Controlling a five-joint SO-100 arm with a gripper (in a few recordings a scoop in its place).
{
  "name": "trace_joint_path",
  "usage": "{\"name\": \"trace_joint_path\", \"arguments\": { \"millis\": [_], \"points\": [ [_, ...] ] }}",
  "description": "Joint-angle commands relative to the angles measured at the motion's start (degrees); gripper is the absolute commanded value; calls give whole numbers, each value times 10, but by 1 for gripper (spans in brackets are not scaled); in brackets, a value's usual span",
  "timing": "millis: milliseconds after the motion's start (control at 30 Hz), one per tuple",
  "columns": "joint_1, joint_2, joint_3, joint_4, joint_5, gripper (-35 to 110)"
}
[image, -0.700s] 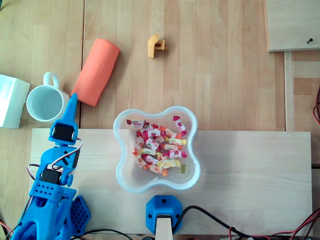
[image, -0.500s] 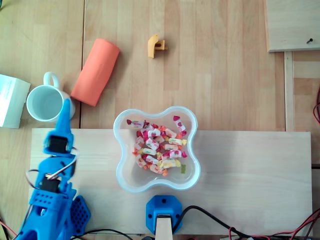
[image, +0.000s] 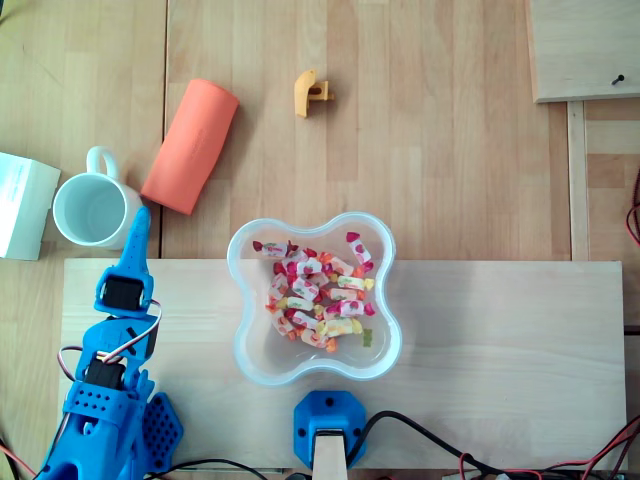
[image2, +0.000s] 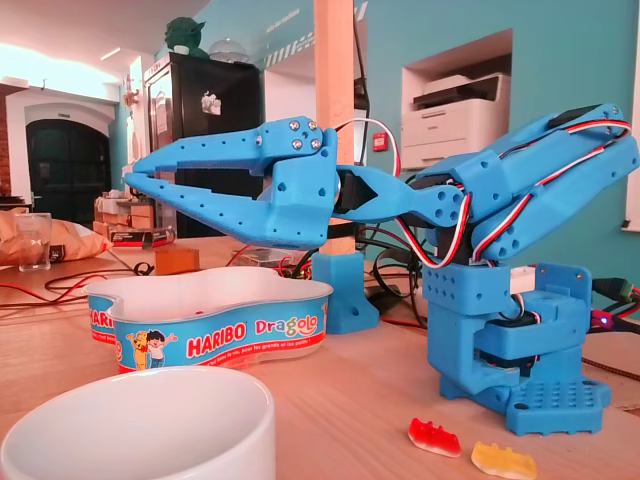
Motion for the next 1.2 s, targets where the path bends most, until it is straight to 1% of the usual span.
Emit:
{"name": "trace_joint_path", "arguments": {
  "millis": [0, 233, 400, 467, 567, 800, 967, 1167],
  "points": [
    [4, 12, 22, -13, 6, 1],
    [4, 19, 17, -13, 9, 1],
    [4, 9, -51, -11, 11, 1],
    [4, 9, -74, 8, 11, 1],
    [-1, 8, -120, 88, 11, 1],
    [3, 10, -267, 367, 16, 2],
    [5, 10, -352, 533, 11, 2],
    [67, 10, -407, 697, 10, 12]
  ]
}}
